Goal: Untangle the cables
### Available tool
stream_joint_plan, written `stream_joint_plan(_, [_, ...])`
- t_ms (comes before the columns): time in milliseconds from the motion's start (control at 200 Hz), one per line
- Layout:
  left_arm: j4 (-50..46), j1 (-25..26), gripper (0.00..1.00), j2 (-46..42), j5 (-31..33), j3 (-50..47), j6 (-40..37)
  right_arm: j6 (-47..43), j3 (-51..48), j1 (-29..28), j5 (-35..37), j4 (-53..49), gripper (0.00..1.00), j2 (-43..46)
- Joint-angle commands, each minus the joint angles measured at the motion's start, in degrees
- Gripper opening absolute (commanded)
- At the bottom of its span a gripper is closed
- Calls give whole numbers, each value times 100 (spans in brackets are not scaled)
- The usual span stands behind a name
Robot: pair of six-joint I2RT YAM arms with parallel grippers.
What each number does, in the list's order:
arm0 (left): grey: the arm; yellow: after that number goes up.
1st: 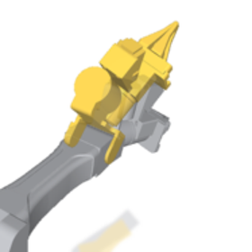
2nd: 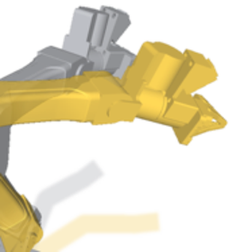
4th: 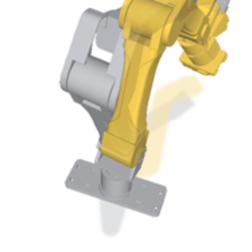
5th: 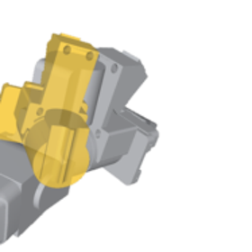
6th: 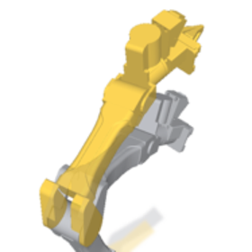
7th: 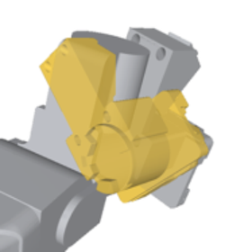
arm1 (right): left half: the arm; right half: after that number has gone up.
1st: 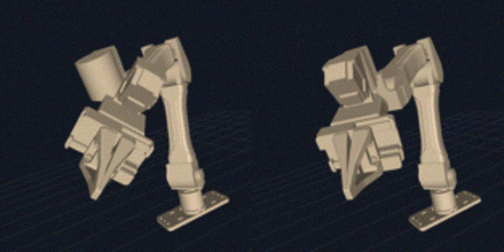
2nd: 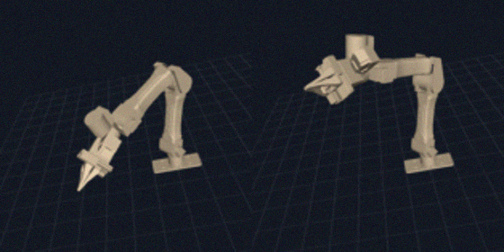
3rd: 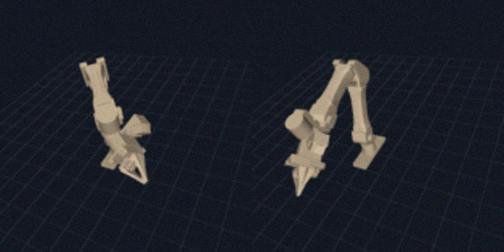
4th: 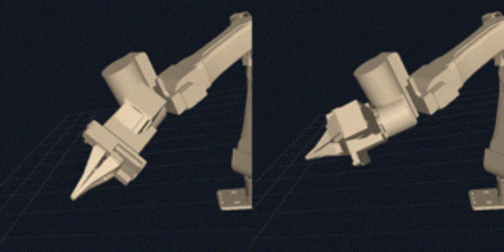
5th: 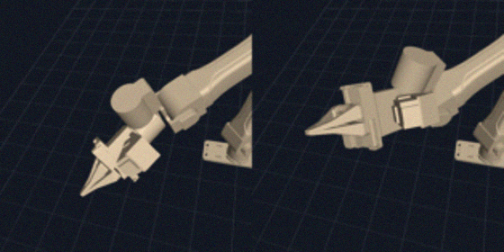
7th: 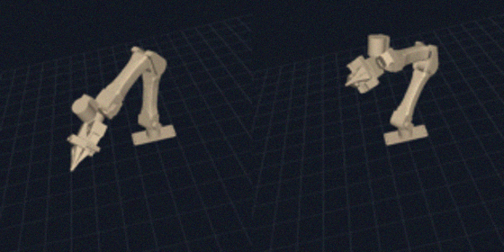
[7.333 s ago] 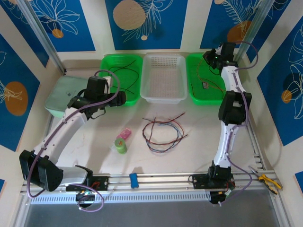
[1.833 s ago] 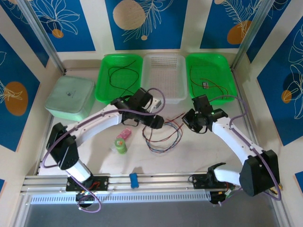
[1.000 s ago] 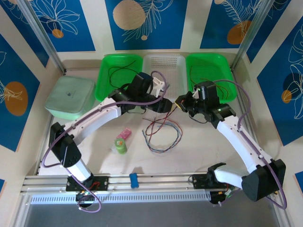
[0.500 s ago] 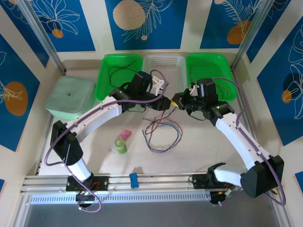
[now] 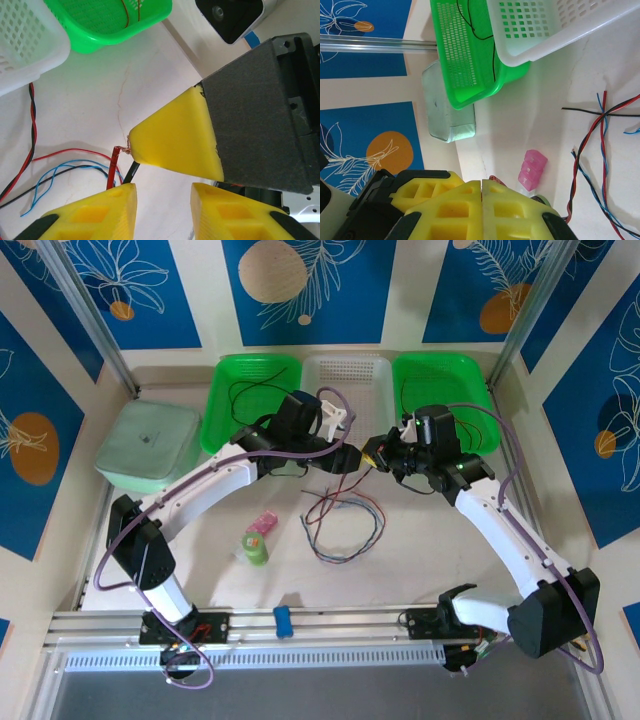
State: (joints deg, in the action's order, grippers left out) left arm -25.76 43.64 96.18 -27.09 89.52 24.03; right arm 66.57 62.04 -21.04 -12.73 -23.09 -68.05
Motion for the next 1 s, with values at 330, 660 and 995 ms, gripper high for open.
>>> stream_joint_plan(330, [-49, -110, 33, -235, 185, -140, -394, 111, 149, 20, -247, 23, 0, 20])
stream_joint_plan(660, [-105, -115, 27, -249, 168, -140, -498, 185, 203, 76, -458, -38, 0, -30])
stream_joint_plan(995, [-98, -110, 20, -243, 140, -154, -469, 339, 194, 73, -627, 138, 0, -102])
